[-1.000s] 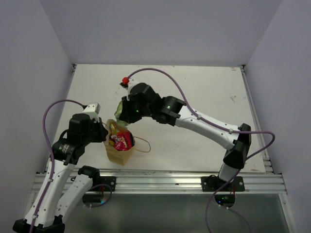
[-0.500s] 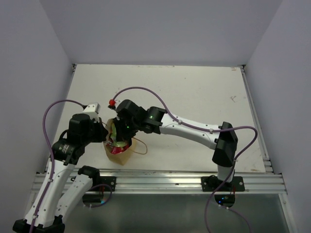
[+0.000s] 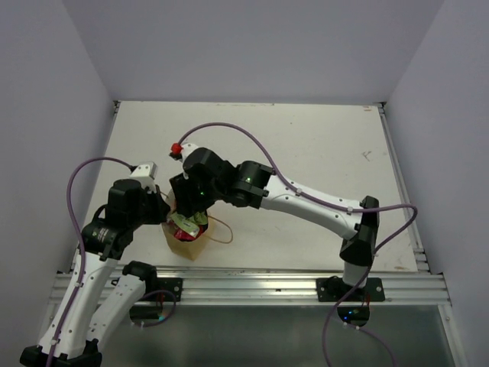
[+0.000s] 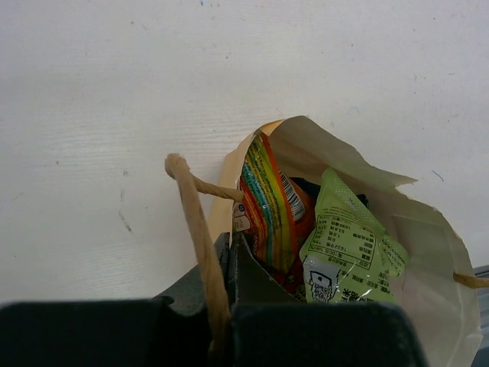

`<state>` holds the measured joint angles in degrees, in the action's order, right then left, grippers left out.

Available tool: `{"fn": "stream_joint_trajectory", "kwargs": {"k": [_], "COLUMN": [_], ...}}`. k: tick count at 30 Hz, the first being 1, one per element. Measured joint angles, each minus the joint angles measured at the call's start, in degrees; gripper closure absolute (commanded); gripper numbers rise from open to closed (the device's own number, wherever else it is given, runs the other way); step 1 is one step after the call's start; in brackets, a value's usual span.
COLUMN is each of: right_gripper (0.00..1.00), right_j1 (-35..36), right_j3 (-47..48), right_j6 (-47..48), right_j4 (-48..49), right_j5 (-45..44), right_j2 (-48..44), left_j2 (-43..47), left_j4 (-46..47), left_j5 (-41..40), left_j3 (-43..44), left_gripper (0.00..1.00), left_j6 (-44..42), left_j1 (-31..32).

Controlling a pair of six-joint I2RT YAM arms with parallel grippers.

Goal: Place the snacks into the paper bag

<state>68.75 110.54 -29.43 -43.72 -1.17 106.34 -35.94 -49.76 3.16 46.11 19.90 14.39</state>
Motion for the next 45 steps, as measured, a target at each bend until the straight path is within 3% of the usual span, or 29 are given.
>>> {"fn": "stream_joint_trajectory", "kwargs": {"k": [5,10,21,23,27,45], "right_gripper": [0.53,0.58,0.62,0.68,1.00,1.00], "right_j1": [0.2,0.3,0.3,0.3,0.3,-1.0], "right_j3": [-0.5,-8.7,-15.1,-15.1,-15.1,-7.1], "right_j6": [-1.2,-4.1,-7.3,-7.5,-8.0,-6.1], "right_j4": [-0.6,-0.9,-2.8,-2.8,-2.8,-15.9], "right_j5": [-4.5,-6.8,-6.3,-6.1,-5.1,-15.0], "right_j2": [-7.4,-13.7,-8.1,-7.7,-6.8,-7.6], "left_j2": [0.0,0.0,0.0,0.0,0.0,-2.6], "left_j4": [0.0,0.1,0.5,0.5,0.5,1.9], "left_j5": [0.1,0.1,0.5,0.5,0.6,7.6], "left_j3": [0.0,0.0,-0.1,-0.1,-0.1,6.0], "left_gripper": [1.00,1.00,1.00,1.00,1.00,1.00], "left_j6": [0.0,0.0,0.0,0.0,0.0,2.8], "left_j1": [0.0,0.0,0.4,0.4,0.8,1.9]}}
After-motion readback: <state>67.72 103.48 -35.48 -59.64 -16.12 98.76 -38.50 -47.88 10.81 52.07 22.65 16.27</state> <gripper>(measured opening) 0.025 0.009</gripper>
